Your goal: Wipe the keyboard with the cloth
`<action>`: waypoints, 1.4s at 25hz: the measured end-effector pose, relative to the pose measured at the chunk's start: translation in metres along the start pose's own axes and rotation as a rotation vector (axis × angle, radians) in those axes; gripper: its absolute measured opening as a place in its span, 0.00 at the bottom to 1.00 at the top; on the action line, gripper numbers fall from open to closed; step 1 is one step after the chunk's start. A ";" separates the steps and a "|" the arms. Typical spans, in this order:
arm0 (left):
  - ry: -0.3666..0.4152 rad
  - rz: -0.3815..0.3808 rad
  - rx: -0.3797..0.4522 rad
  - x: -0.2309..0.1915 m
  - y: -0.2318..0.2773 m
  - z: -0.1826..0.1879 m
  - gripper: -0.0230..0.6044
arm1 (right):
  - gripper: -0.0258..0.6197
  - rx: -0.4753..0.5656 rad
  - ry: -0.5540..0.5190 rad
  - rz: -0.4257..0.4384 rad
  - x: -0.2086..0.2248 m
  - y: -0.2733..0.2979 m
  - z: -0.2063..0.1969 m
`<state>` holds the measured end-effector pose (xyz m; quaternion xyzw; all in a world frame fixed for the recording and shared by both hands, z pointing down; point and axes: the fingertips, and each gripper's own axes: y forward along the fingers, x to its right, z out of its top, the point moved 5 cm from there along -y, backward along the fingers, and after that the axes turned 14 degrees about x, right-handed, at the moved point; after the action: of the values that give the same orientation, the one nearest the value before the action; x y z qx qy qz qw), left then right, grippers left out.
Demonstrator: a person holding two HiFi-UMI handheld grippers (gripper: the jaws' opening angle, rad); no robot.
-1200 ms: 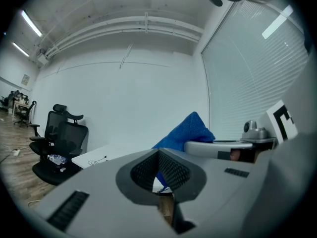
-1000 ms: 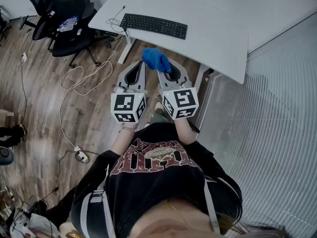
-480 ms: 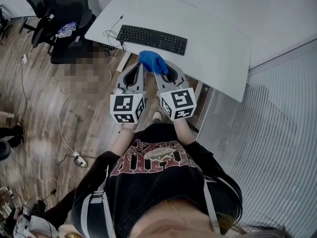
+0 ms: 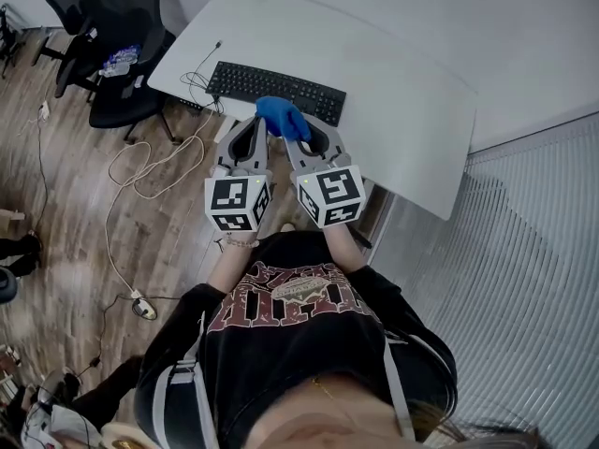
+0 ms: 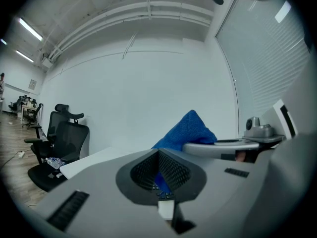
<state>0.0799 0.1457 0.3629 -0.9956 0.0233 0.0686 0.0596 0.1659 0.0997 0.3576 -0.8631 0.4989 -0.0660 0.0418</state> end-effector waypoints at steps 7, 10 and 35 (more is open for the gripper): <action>0.005 0.025 -0.019 -0.008 0.026 -0.011 0.09 | 0.14 -0.002 0.027 0.001 0.023 0.020 -0.010; 0.004 0.028 -0.026 -0.020 0.037 -0.019 0.09 | 0.14 -0.007 0.037 -0.006 0.029 0.033 -0.020; -0.005 -0.192 -0.099 -0.165 0.142 -0.035 0.09 | 0.14 -0.041 0.034 -0.214 0.035 0.196 -0.068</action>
<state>-0.0863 0.0066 0.4036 -0.9948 -0.0759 0.0660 0.0168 0.0047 -0.0293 0.4004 -0.9109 0.4057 -0.0746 0.0085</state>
